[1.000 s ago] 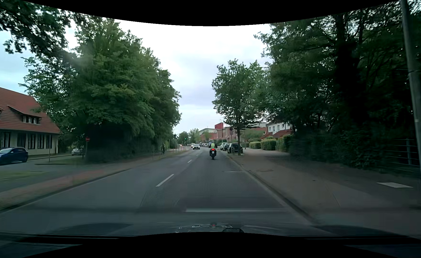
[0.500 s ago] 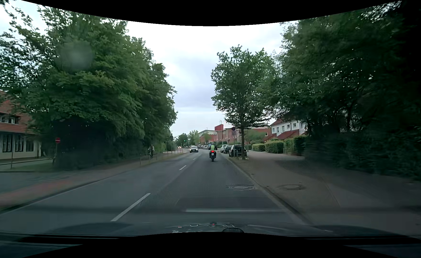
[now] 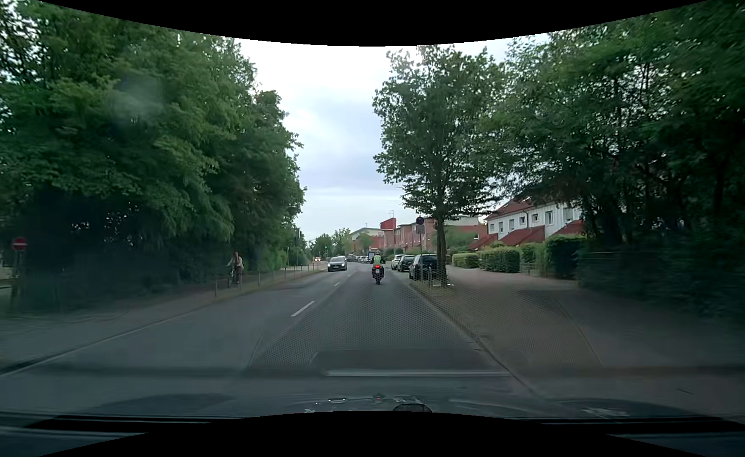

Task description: Follow the waypoints while adhering to traffic rules and regulations

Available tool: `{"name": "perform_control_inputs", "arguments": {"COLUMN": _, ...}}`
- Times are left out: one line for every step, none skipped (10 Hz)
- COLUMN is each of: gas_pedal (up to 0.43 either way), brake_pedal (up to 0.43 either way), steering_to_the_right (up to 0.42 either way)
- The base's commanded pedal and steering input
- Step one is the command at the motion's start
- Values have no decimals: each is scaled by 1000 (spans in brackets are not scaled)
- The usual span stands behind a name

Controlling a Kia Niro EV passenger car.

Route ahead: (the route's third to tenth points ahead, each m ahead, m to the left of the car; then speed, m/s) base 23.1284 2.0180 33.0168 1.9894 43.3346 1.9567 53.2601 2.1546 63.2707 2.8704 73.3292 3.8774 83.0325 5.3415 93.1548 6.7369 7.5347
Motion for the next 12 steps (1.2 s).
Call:
{"name": "perform_control_inputs", "arguments": {"gas_pedal": 150, "brake_pedal": 0, "steering_to_the_right": -2}}
{"name": "perform_control_inputs", "arguments": {"gas_pedal": 138, "brake_pedal": 0, "steering_to_the_right": -3}}
{"name": "perform_control_inputs", "arguments": {"gas_pedal": 138, "brake_pedal": 0, "steering_to_the_right": -3}}
{"name": "perform_control_inputs", "arguments": {"gas_pedal": 138, "brake_pedal": 0, "steering_to_the_right": -5}}
{"name": "perform_control_inputs", "arguments": {"gas_pedal": 138, "brake_pedal": 0, "steering_to_the_right": -12}}
{"name": "perform_control_inputs", "arguments": {"gas_pedal": 138, "brake_pedal": 0, "steering_to_the_right": -12}}
{"name": "perform_control_inputs", "arguments": {"gas_pedal": 138, "brake_pedal": 0, "steering_to_the_right": -12}}
{"name": "perform_control_inputs", "arguments": {"gas_pedal": 138, "brake_pedal": 0, "steering_to_the_right": -12}}
{"name": "perform_control_inputs", "arguments": {"gas_pedal": 138, "brake_pedal": 0, "steering_to_the_right": -11}}
{"name": "perform_control_inputs", "arguments": {"gas_pedal": 138, "brake_pedal": 0, "steering_to_the_right": -12}}
{"name": "perform_control_inputs", "arguments": {"gas_pedal": 138, "brake_pedal": 0, "steering_to_the_right": -12}}
{"name": "perform_control_inputs", "arguments": {"gas_pedal": 138, "brake_pedal": 0, "steering_to_the_right": -11}}
